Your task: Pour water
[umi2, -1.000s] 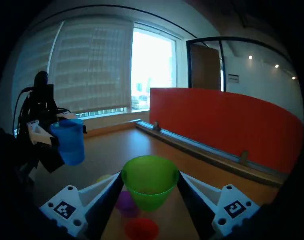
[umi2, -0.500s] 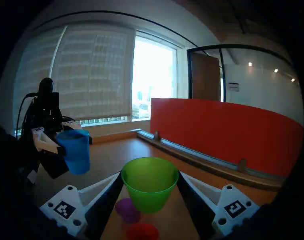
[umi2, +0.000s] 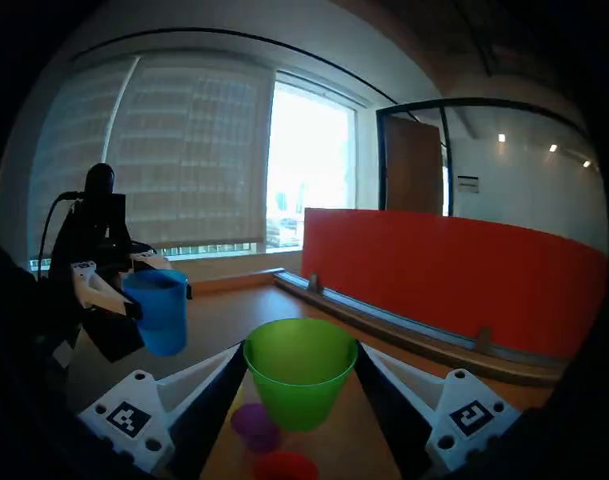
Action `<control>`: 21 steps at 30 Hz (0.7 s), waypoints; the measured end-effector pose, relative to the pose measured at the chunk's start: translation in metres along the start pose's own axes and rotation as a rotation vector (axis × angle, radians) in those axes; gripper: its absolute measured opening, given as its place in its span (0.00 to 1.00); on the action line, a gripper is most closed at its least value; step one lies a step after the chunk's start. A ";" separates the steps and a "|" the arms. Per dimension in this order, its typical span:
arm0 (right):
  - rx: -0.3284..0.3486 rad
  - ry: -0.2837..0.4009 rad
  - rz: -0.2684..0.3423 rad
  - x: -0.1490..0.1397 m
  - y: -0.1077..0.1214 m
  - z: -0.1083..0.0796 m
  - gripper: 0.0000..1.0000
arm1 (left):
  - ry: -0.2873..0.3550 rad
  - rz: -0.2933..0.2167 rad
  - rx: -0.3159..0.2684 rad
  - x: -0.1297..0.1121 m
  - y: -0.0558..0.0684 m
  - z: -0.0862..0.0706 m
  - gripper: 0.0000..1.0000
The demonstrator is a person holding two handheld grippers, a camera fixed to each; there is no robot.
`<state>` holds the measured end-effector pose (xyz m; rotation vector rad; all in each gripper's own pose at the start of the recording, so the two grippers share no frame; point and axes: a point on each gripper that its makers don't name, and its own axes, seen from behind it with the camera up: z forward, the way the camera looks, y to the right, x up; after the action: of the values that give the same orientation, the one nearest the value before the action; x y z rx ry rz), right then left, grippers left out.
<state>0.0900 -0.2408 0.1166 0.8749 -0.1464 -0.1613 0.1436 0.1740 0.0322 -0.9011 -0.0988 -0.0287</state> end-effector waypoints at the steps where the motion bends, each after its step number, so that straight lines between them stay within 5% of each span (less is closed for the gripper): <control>1: -0.001 0.003 -0.001 0.001 0.000 0.000 0.95 | 0.001 0.001 -0.001 0.000 0.000 0.000 0.86; 21: 0.002 0.020 -0.002 0.003 -0.002 -0.010 0.93 | 0.002 0.020 0.014 -0.002 -0.009 0.001 0.86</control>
<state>0.0946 -0.2351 0.1086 0.8781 -0.1273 -0.1538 0.1405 0.1690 0.0397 -0.8880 -0.0882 -0.0106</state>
